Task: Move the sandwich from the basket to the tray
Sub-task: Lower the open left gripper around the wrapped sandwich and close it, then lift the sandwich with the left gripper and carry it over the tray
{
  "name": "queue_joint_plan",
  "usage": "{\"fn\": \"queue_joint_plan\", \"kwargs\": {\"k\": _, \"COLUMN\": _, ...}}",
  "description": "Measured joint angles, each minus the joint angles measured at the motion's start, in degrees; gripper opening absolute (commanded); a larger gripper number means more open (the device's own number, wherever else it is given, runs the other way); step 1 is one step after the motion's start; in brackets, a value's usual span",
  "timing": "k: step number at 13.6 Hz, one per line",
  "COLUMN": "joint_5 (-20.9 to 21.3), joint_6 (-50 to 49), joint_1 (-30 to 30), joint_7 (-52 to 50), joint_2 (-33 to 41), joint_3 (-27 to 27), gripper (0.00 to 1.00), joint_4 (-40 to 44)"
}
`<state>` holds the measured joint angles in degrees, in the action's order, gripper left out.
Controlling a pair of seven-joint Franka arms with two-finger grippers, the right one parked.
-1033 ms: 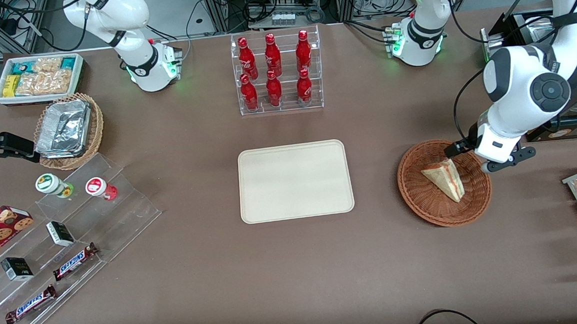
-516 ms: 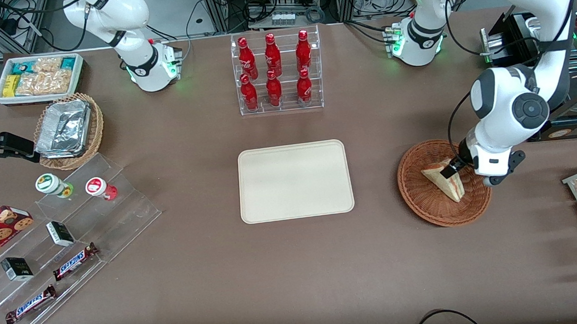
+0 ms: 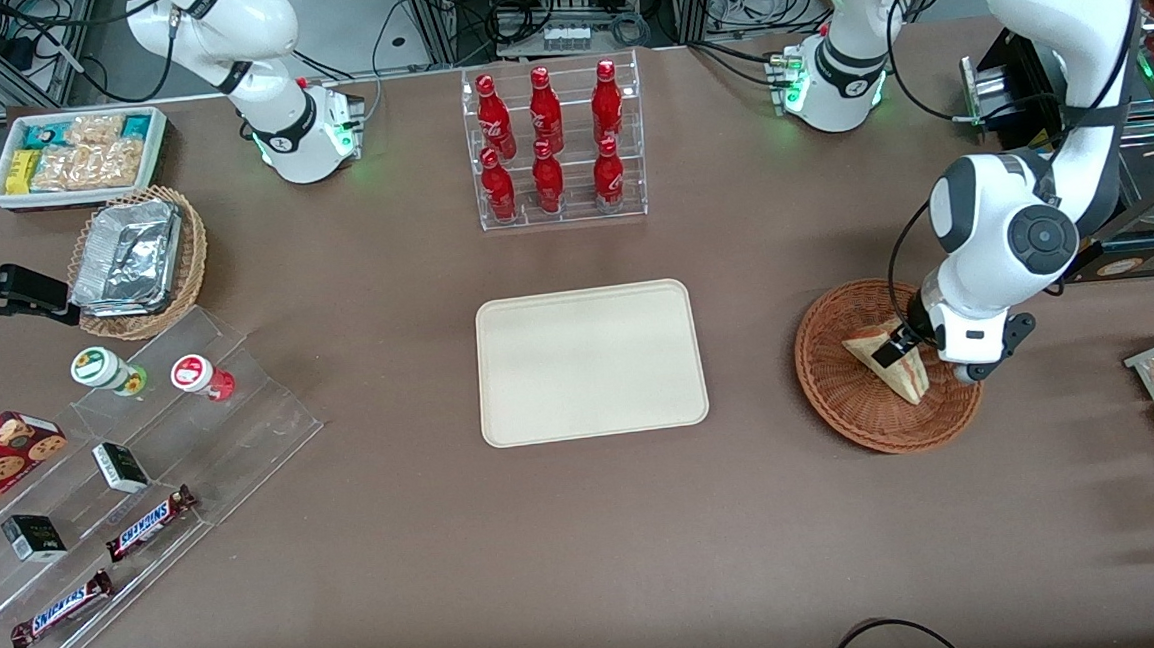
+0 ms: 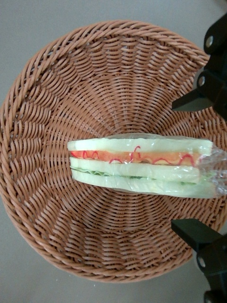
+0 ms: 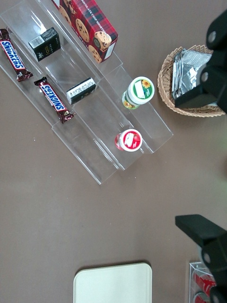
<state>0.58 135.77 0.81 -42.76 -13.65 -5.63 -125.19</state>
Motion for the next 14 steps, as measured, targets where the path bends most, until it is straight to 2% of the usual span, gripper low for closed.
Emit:
{"fn": "queue_joint_plan", "kwargs": {"k": 1, "joint_5": -0.05, "joint_6": 0.61, "joint_1": 0.0, "joint_7": -0.09, "joint_2": -0.58, "joint_3": 0.0, "gripper": 1.0, "joint_4": 0.0}}
{"fn": "queue_joint_plan", "kwargs": {"k": 2, "joint_5": -0.1, "joint_6": 1.04, "joint_1": 0.0, "joint_7": -0.19, "joint_2": -1.18, "joint_3": 0.0, "gripper": 0.84, "joint_4": -0.01}}
{"fn": "queue_joint_plan", "kwargs": {"k": 4, "joint_5": -0.15, "joint_6": 1.68, "joint_1": 0.0, "joint_7": -0.74, "joint_2": -2.12, "joint_3": 0.0, "gripper": 0.16, "joint_4": 0.0}}
{"fn": "queue_joint_plan", "kwargs": {"k": 5, "joint_5": -0.15, "joint_6": 1.72, "joint_1": 0.0, "joint_7": -1.2, "joint_2": -2.38, "joint_3": 0.0, "gripper": 0.0, "joint_4": 0.0}}
{"fn": "queue_joint_plan", "kwargs": {"k": 11, "joint_5": -0.12, "joint_6": 0.36, "joint_1": 0.0, "joint_7": -1.66, "joint_2": -2.33, "joint_3": -0.01, "gripper": 0.0, "joint_4": 0.28}}
{"fn": "queue_joint_plan", "kwargs": {"k": 14, "joint_5": 0.02, "joint_6": -4.82, "joint_1": -0.23, "joint_7": -1.22, "joint_2": -1.38, "joint_3": -0.77, "gripper": 0.0, "joint_4": 2.74}}
